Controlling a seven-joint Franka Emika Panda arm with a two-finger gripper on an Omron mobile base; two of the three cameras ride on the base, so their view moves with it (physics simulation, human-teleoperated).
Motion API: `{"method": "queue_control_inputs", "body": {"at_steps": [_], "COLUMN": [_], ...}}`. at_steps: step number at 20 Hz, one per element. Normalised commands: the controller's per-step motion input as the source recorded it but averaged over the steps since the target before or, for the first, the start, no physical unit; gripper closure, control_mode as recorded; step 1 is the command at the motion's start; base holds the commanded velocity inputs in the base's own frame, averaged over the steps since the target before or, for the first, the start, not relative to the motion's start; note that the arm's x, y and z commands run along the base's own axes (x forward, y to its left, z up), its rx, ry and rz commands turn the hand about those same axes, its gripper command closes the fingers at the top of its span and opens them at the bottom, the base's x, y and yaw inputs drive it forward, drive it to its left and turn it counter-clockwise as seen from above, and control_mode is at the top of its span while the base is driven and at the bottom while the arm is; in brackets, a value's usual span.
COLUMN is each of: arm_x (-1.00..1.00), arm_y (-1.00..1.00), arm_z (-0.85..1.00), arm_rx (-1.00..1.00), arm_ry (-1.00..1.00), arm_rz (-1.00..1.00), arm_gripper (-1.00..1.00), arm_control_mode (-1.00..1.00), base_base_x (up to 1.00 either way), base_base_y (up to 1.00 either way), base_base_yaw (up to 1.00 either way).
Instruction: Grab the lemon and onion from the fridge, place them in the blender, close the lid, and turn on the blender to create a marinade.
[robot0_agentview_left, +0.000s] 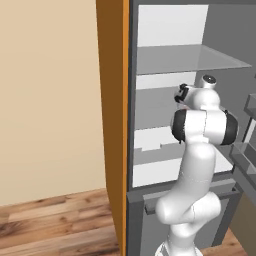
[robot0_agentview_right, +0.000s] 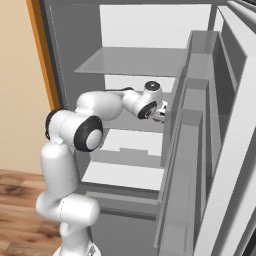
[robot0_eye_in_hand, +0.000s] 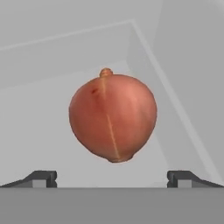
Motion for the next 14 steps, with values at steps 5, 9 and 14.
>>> {"method": "queue_control_inputs", "body": {"at_steps": [5, 9, 14], "arm_x": [0.32, 0.29, 0.25], "arm_y": [-0.2, -0.14, -0.1], "arm_z": [-0.15, -0.08, -0.09], "arm_rx": [0.0, 0.0, 0.02], "arm_ry": [0.0, 0.0, 0.0], "arm_rz": [0.0, 0.0, 0.0], "arm_gripper": [-1.0, -1.0, -1.0], "arm_control_mode": [-1.0, -1.0, -1.0], "base_base_x": [0.0, 0.0, 0.0], "base_base_y": [0.0, 0.0, 0.0], "base_base_yaw": [0.0, 0.0, 0.0]}}
